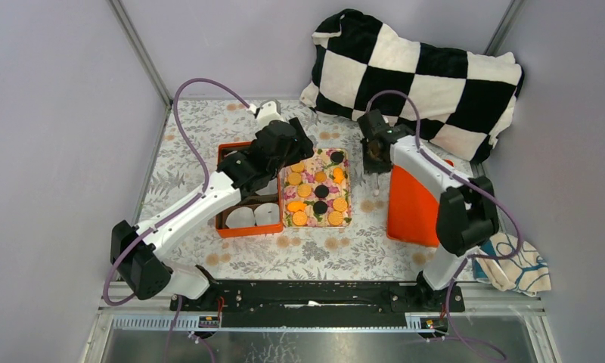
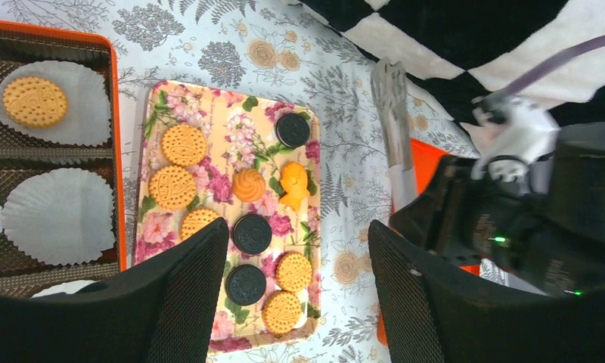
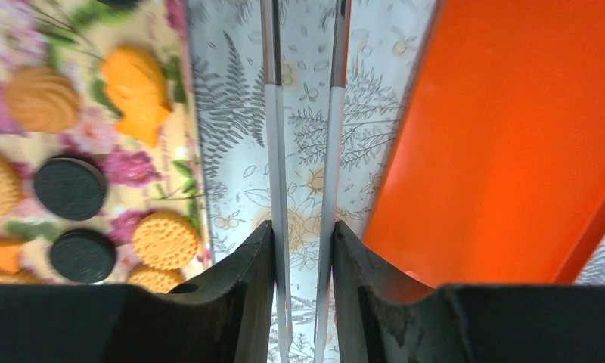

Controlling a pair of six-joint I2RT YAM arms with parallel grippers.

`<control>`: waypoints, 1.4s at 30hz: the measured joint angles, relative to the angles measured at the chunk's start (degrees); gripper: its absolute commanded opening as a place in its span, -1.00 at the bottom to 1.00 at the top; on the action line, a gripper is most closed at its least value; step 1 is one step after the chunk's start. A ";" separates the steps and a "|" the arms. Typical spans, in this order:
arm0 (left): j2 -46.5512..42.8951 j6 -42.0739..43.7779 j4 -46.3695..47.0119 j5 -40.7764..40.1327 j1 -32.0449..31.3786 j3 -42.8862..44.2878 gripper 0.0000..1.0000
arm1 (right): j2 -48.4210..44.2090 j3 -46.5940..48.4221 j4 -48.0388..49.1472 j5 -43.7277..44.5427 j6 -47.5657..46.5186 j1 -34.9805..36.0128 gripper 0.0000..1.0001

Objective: Pack the cookies

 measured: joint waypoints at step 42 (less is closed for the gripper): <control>-2.10 0.96 0.52 4.37 5.29 -3.61 0.69 | -16.22 1.20 -4.94 -4.48 -1.99 13.46 -0.14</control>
